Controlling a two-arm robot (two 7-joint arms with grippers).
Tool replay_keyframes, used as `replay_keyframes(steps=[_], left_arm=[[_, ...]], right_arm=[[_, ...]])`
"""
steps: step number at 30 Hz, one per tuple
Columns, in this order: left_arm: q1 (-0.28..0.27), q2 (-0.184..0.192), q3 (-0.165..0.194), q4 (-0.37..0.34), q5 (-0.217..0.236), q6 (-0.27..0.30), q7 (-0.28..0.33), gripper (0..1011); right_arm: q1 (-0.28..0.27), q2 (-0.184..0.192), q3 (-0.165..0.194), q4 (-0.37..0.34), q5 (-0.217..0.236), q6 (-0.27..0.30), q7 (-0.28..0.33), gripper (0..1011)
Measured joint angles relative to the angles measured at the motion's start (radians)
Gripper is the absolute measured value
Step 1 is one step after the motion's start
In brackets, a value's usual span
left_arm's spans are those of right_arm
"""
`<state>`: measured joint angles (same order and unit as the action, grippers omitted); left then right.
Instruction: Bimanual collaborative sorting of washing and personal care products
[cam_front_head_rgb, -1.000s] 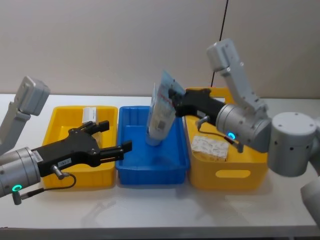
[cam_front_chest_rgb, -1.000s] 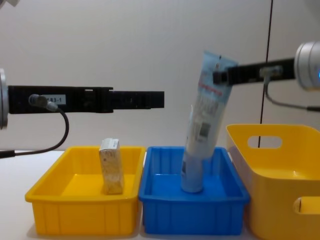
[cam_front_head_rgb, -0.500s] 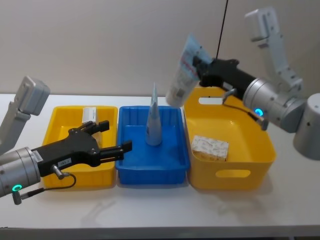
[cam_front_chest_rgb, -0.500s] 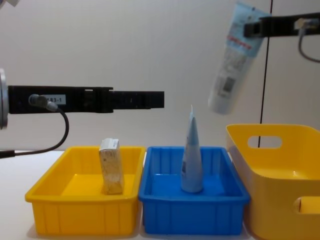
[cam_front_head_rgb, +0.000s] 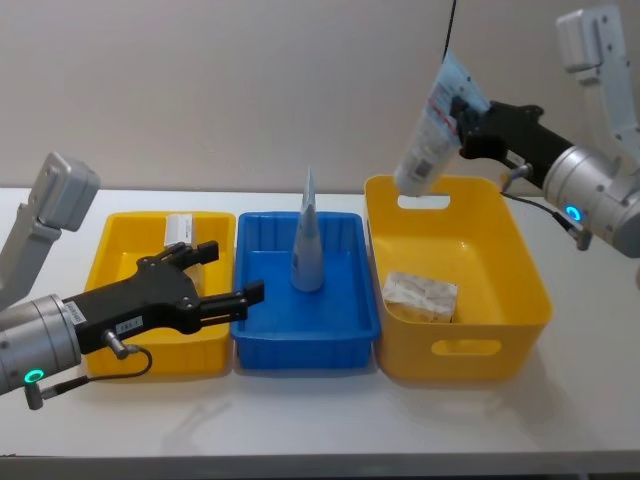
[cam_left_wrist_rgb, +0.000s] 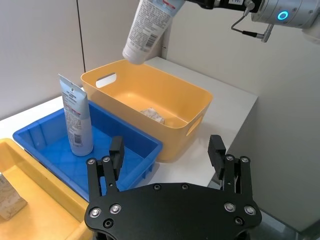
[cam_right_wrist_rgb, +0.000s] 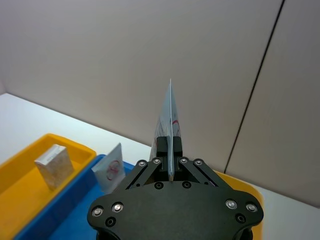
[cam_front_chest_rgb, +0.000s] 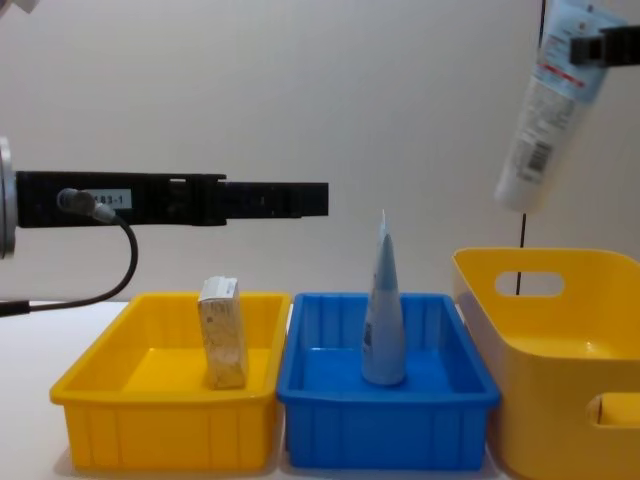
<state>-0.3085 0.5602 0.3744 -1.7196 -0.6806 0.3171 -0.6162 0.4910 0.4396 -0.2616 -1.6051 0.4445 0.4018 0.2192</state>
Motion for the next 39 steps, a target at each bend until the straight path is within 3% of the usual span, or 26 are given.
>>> replay_keyframes(steps=[9,20,27,31,38,39], left_arm=[[0.000,0.000,0.000,0.000,0.000,0.000,0.000,1001],[0.000,0.000,0.000,0.000,0.000,0.000,0.000,1001],[0.000,0.000,0.000,0.000,0.000,0.000,0.000,1001],[0.000,0.000,0.000,0.000,0.000,0.000,0.000,1001],[0.000,0.000,0.000,0.000,0.000,0.000,0.000,1001],[0.000,0.000,0.000,0.000,0.000,0.000,0.000,1002]], right_arm=[[-0.002,0.015,0.003,0.038,-0.017,-0.001,0.011,28],[0.015,0.008,-0.017,0.086,-0.032,-0.004,0.038,34],[0.021,0.005,-0.023,0.103,-0.037,-0.007,0.047,215],[0.023,0.003,-0.026,0.110,-0.039,-0.007,0.050,389],[0.025,0.002,-0.029,0.116,-0.041,-0.008,0.054,568],[0.026,0.002,-0.029,0.117,-0.041,-0.008,0.054,638]])
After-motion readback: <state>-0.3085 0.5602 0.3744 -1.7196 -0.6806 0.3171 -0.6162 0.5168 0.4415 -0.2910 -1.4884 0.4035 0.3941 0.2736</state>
